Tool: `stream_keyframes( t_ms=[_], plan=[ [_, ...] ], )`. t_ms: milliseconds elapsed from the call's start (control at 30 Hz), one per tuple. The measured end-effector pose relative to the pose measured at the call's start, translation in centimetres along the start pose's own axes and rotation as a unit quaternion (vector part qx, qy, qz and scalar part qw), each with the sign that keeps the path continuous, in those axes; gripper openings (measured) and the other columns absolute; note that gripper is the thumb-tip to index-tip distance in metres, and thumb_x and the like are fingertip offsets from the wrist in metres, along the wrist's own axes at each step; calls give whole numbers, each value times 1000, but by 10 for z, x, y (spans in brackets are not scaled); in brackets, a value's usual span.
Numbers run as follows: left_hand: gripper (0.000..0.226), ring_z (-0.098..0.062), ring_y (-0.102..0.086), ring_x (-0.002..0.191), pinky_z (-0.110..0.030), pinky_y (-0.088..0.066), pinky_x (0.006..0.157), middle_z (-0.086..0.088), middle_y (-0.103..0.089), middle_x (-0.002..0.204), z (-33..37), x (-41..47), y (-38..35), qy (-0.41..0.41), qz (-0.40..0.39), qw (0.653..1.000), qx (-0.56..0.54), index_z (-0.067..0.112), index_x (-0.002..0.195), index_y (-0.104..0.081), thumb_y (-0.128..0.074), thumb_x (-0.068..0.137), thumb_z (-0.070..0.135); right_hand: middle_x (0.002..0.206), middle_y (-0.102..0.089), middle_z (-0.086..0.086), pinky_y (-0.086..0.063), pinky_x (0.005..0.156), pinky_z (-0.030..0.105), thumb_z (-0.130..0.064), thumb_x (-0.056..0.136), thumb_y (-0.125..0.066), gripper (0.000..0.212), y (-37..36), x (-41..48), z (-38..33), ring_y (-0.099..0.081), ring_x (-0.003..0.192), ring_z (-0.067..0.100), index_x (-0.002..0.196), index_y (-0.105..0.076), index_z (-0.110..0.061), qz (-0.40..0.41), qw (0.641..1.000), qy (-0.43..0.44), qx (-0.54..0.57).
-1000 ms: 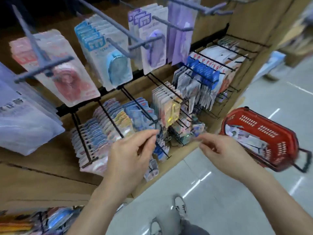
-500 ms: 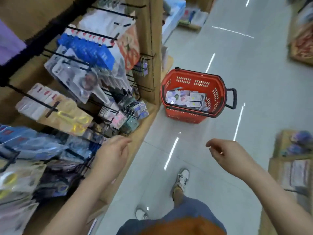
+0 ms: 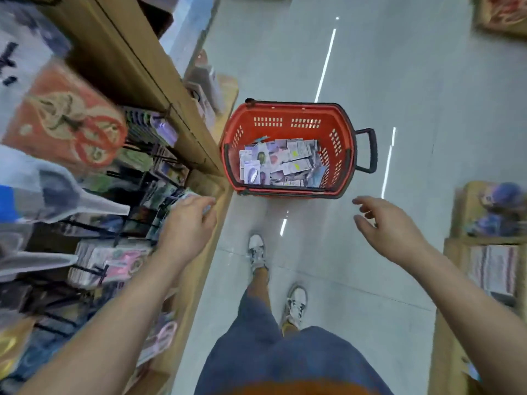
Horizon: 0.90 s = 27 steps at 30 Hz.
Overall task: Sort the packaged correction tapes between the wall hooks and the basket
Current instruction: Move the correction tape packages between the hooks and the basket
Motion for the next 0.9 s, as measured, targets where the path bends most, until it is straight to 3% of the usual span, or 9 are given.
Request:
stream_keyframes(
  t_ms=[267, 433, 633, 767, 900],
  plan=[
    [26, -33, -58, 109, -39, -47, 89, -12, -65, 116, -6, 165, -49, 12, -51, 999, -16, 16, 116, -69, -62, 91, 17, 112, -64, 12, -48, 84, 40, -22, 94, -56, 36, -26, 164, -7, -60, 103, 31, 129, -58, -15, -7, 999, -39, 4],
    [35, -35, -54, 115, -42, -44, 97, -13, -61, 123, -16, 260, -113, 7, -104, 994, 17, 14, 124, -64, -64, 88, 16, 134, -54, 19, -40, 100, 39, -18, 95, -61, 52, -73, 269, 2, -50, 126, 35, 144, -46, -11, -18, 997, -69, 32],
    [47, -37, -50, 119, -46, -45, 100, -15, -57, 125, -51, 368, -240, 7, -155, 986, 66, 13, 129, -60, -65, 83, 12, 150, -40, 17, -32, 110, 39, -25, 93, -64, 67, -174, 400, 44, -38, 137, 33, 151, -33, -12, -75, 996, -35, 22],
    [60, -37, -42, 127, -48, -43, 102, -15, -48, 132, -75, 420, -321, -27, -207, 967, 145, 11, 135, -50, -72, 81, 25, 157, -30, 19, -28, 115, 44, -34, 89, -70, 83, -255, 472, 72, -27, 145, 34, 155, -23, -15, -131, 991, -1, -23],
    [93, -38, -31, 137, -47, -37, 105, -17, -31, 152, -93, 447, -372, -36, -273, 921, 275, 16, 149, -27, -77, 77, 47, 161, -19, 17, -21, 120, 46, -43, 83, -75, 101, -321, 517, 87, -16, 148, 35, 157, -11, -20, -182, 981, 38, -57]
  ],
)
Point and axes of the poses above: each hand's wrist, its own x-axis towards the middle knuckle, its own y-axis out of the back of the hand, z = x × y, the point moved 3 cm from there along x, towards the middle knuckle
